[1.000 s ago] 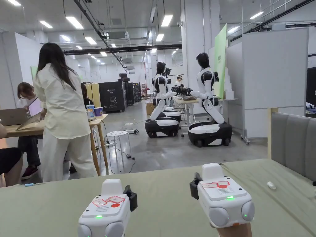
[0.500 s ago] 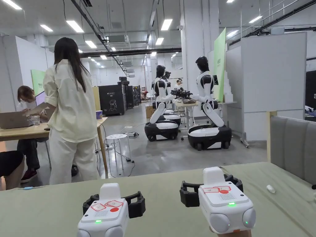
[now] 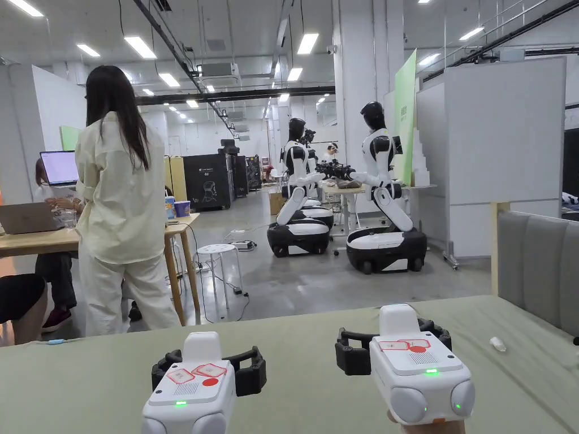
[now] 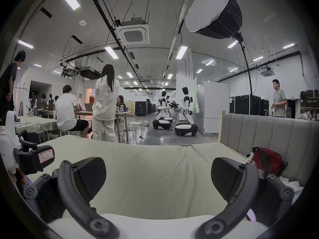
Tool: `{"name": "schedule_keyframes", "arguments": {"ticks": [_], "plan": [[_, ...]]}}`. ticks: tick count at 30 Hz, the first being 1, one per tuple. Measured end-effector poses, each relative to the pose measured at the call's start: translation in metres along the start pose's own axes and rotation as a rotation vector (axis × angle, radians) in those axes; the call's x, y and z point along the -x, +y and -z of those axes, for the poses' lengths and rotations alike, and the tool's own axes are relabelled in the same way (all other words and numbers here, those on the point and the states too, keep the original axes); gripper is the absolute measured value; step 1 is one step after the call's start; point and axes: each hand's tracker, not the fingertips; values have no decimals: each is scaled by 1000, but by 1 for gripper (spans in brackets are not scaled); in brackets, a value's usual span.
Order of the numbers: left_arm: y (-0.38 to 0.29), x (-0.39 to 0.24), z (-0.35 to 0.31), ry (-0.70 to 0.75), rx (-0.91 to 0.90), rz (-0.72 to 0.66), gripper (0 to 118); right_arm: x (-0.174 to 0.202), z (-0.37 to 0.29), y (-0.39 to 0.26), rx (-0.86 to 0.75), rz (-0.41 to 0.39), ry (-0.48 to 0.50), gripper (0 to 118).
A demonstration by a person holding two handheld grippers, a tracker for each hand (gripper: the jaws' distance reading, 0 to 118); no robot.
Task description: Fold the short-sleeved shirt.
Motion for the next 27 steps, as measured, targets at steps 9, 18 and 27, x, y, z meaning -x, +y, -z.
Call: {"name": "schedule_keyframes", "arguments": {"ticks": [9,18,27], "plan": [[-5,3,7,15,-9,15,118,2,-6,3,-13,-10,-2,118],[-4,1,-2,20,-15,7,118,4,-10,4,-10,-14,5,118],[-6,1,-5,28,-16,2,118,2,-8,-1,6,-11,3,118]]}}
